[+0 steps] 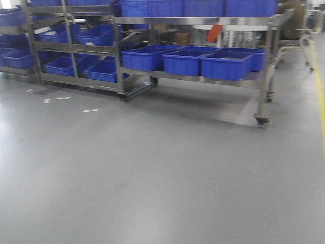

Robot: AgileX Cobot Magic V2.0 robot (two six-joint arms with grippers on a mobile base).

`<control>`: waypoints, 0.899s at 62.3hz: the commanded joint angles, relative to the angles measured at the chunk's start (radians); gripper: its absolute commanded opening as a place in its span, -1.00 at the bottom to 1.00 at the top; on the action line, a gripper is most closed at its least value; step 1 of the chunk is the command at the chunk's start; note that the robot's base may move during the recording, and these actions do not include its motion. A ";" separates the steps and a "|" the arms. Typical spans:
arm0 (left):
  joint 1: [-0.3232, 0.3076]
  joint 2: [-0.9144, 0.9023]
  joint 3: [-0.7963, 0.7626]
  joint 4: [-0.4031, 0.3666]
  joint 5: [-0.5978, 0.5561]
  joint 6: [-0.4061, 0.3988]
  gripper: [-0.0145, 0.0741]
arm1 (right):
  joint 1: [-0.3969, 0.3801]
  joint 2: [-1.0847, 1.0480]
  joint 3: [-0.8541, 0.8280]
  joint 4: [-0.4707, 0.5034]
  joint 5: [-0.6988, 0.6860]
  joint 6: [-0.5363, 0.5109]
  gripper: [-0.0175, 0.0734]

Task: Pick and sort blue part to right shelf
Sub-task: 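Drive the base away from the table holding both blocks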

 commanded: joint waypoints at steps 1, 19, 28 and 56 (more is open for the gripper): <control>-0.008 0.020 -0.023 0.002 -0.090 0.000 -0.15 | -0.002 0.019 -0.026 -0.022 -0.094 -0.009 -0.15; -0.008 0.020 -0.023 0.002 -0.090 0.000 -0.15 | -0.002 0.019 -0.026 -0.022 -0.094 -0.009 -0.15; -0.008 0.020 -0.023 0.002 -0.090 0.000 -0.15 | -0.002 0.019 -0.026 -0.022 -0.093 -0.009 -0.15; -0.008 0.020 -0.023 0.002 -0.090 0.000 -0.15 | -0.002 0.019 -0.026 -0.022 -0.094 -0.009 -0.15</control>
